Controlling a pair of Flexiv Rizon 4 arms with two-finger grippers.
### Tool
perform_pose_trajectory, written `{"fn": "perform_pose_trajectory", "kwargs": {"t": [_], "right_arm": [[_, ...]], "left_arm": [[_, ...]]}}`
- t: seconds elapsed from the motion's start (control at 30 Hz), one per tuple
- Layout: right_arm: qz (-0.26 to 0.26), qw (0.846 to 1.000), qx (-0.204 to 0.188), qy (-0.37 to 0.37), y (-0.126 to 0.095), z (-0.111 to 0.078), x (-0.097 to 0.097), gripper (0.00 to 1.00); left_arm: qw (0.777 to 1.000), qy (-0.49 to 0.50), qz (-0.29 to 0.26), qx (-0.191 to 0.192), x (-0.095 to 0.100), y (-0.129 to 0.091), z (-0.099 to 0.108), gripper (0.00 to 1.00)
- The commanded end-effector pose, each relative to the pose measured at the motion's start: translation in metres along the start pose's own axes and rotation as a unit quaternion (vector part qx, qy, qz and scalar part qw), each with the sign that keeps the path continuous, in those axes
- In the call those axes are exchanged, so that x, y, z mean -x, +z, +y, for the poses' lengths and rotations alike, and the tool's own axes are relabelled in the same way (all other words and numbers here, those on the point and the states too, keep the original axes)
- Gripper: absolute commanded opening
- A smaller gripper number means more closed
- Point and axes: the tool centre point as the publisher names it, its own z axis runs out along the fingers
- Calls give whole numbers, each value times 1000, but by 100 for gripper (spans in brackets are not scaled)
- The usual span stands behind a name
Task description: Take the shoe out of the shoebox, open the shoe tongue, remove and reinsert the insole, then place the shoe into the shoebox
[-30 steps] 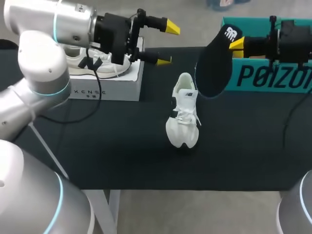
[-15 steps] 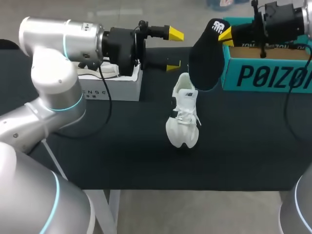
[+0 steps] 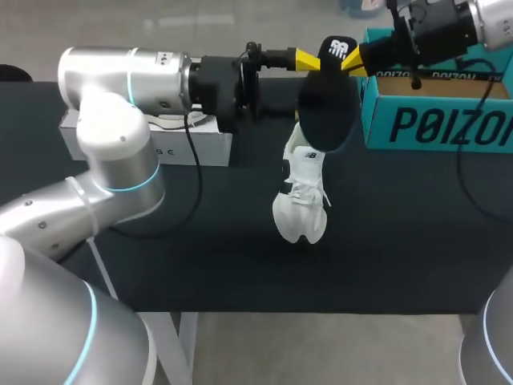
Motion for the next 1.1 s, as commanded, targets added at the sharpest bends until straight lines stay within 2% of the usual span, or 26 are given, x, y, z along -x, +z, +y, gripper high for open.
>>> {"fn": "perform_pose_trajectory", "kwargs": {"t": [0.03, 0.1, 0.13, 0.2, 0.63, 0.7, 0.73, 0.77, 0.93, 1.1], "right_arm": [[0, 1000, -1, -1, 6, 6, -1, 0], [1, 1000, 2, -1, 6, 8, -1, 0], [3, 1000, 3, 1, 6, 9, -2, 0], [5, 1000, 5, 3, 7, 10, -3, 0], [32, 999, 18, 17, 4, 7, -5, 0], [33, 999, 25, 16, 1, 7, -5, 30], [33, 999, 30, 14, 0, 8, -5, 61], [35, 999, 37, 14, -2, 9, -5, 100], [58, 996, 66, 6, -13, 13, -8, 100], [87, 992, 94, -2, -22, 17, -11, 100]], "left_arm": [[1000, 3, -1, -3, -2, 5, -1, 44], [1000, 3, 1, -3, -3, 8, -1, 35], [1000, 3, 2, -5, -4, 9, -1, 14], [1000, 4, 3, -7, -5, 10, -2, 0], [1000, -11, 13, -15, -16, 24, 9, 0], [1000, -13, 17, -12, -17, 25, 9, 0], [1000, -13, 17, -12, -18, 25, 10, 0], [1000, -14, 21, -10, -18, 25, 10, 0], [999, -21, 30, -3, -20, 24, 13, 0], [996, -72, 50, 17, -23, 23, 23, 0]]}}
